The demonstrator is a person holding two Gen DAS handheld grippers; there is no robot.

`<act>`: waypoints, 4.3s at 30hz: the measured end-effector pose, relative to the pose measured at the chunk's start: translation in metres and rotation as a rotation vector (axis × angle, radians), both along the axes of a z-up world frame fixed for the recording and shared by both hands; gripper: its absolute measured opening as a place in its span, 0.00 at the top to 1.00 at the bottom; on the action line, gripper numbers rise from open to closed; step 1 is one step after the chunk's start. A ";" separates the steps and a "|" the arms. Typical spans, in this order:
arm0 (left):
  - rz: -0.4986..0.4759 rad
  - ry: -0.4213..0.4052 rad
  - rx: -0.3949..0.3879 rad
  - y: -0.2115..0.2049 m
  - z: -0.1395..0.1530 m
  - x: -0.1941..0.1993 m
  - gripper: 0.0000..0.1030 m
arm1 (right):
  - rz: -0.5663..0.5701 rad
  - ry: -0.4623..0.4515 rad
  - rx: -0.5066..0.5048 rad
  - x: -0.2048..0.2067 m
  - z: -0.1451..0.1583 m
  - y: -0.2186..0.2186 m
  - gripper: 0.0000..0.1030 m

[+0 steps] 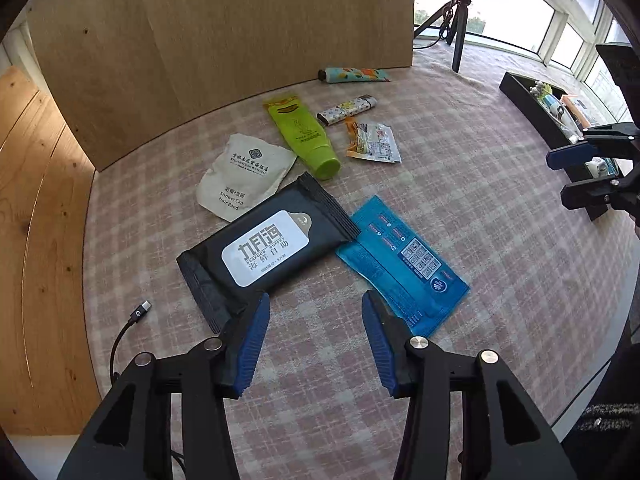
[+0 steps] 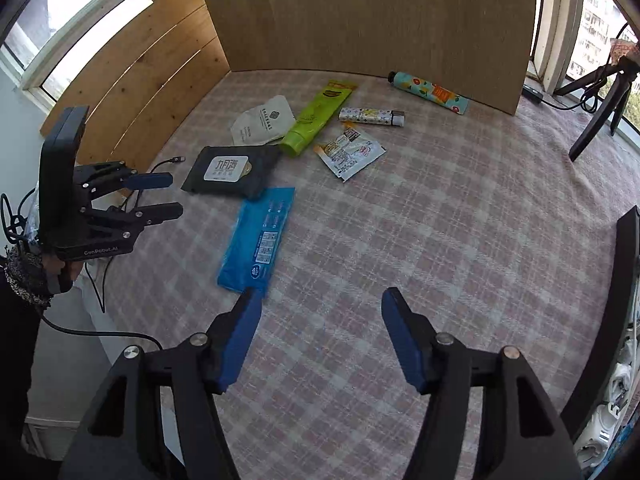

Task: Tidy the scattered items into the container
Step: 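Move both grippers back over the remaining items on the cloth, then grasp blue packet with right gripper while left grasps black wet-wipe pack, then carry packet in right gripper while left carries wipe pack, open over tray, then move both grippers back over the remaining items on the cloth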

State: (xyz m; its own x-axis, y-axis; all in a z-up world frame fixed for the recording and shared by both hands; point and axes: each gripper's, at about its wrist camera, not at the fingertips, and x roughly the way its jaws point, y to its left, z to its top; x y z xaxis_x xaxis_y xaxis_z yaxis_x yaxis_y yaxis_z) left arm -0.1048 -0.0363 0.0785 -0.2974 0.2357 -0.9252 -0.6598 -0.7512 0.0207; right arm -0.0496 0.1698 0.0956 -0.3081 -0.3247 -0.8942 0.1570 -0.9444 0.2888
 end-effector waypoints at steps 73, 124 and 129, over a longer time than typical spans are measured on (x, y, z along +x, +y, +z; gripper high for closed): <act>0.134 -0.006 0.173 0.054 0.036 0.040 0.41 | -0.178 0.104 -0.067 0.058 0.025 0.050 0.97; 0.145 0.018 0.294 0.292 0.049 0.112 0.45 | -0.429 0.285 0.146 0.147 0.070 0.366 0.48; 0.216 0.016 0.273 0.220 0.046 0.090 0.45 | -0.341 0.261 0.117 0.104 0.071 0.295 0.48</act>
State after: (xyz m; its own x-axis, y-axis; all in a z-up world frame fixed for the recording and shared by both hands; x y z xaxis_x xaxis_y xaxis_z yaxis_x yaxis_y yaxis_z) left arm -0.0149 0.1837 0.1246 -0.3814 0.4042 -0.8313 -0.4864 -0.8525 -0.1914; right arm 0.0548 0.4646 0.1667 -0.6001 -0.0666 -0.7971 -0.1161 -0.9787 0.1692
